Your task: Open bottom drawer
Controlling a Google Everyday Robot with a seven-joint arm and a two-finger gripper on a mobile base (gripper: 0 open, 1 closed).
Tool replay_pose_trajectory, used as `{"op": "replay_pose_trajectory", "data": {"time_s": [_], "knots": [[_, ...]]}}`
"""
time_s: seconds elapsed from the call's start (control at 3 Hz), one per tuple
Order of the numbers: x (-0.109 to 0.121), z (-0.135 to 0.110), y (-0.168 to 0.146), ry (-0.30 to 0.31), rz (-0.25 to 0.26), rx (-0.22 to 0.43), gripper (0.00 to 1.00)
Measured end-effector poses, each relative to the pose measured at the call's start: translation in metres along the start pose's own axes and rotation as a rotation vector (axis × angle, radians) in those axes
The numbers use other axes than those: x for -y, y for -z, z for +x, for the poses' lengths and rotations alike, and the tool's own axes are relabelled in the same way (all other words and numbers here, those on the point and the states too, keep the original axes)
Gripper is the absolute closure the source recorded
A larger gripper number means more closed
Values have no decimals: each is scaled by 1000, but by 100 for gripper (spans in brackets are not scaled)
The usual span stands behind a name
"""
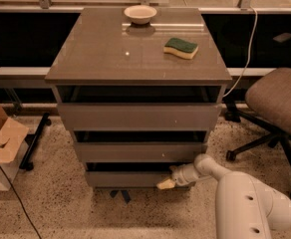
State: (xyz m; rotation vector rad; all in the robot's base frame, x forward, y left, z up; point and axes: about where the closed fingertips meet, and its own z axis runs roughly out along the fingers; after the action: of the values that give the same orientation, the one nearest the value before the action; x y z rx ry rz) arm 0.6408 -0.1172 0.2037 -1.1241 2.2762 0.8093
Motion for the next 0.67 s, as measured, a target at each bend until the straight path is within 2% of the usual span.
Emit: {"op": "replay_pose_trajectory", "data": {"time_s": [0.67], "knots": [[-1, -3, 3, 0, 0, 0, 88]]}}
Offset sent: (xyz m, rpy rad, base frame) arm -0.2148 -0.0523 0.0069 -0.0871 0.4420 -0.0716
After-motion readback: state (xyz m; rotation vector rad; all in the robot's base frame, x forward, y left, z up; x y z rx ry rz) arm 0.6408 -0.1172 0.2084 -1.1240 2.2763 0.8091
